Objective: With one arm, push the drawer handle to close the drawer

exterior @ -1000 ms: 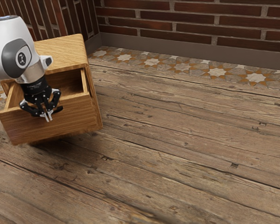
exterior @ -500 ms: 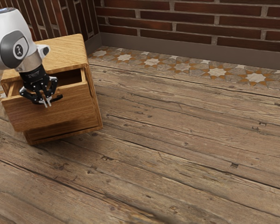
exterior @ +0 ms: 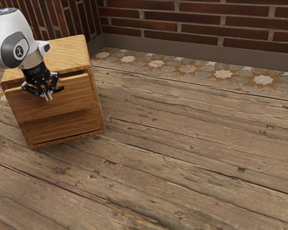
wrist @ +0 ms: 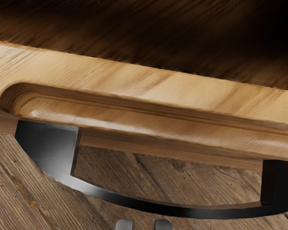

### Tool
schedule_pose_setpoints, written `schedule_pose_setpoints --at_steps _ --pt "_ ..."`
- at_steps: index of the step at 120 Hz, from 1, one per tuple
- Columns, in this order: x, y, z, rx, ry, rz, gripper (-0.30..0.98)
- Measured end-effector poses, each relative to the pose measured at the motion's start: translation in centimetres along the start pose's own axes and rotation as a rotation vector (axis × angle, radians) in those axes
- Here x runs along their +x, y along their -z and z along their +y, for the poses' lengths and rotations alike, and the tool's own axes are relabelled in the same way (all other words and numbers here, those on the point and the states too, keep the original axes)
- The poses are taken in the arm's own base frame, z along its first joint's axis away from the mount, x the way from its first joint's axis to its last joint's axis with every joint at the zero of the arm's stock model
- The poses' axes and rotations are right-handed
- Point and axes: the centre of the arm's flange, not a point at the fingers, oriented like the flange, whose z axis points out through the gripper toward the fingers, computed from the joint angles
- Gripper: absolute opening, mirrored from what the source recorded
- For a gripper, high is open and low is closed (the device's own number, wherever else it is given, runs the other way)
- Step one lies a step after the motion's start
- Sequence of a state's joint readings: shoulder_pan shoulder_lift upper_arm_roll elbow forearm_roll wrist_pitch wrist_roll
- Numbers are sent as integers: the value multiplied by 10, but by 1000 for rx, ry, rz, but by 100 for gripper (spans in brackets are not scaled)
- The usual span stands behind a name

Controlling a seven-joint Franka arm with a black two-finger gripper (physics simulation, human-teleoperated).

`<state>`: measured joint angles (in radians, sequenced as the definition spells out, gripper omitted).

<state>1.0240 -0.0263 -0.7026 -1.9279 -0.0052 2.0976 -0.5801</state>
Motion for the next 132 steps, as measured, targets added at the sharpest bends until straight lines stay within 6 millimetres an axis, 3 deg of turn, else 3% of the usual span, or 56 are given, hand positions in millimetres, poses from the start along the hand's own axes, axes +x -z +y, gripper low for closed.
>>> schedule_pose_setpoints --at_steps 26,53,62,72,80,85,87,93,103,107,113,118,122,127,132 --pt "12 5 9 -26 -28 53 -4" --pt "27 -4 13 -53 -57 87 -3" --pt "24 -4 26 -59 -89 101 -13" --pt "24 -4 28 -60 -100 110 -8" --pt "16 -9 10 -29 -76 102 -5" --pt "-4 3 -18 17 -5 102 -3" --pt "-18 10 -20 31 11 103 -2" --pt "-102 33 24 52 -34 85 1" --pt "-230 58 78 55 -110 4 8" --pt "-262 73 103 16 -176 -59 15" --pt "-283 111 147 -54 -316 -149 26" --pt "-275 155 179 -136 -459 -213 33" --pt "-252 178 190 -180 -521 -240 38" --pt "-208 186 187 -185 -534 -238 44" --pt "-168 188 173 -162 -516 -215 48"
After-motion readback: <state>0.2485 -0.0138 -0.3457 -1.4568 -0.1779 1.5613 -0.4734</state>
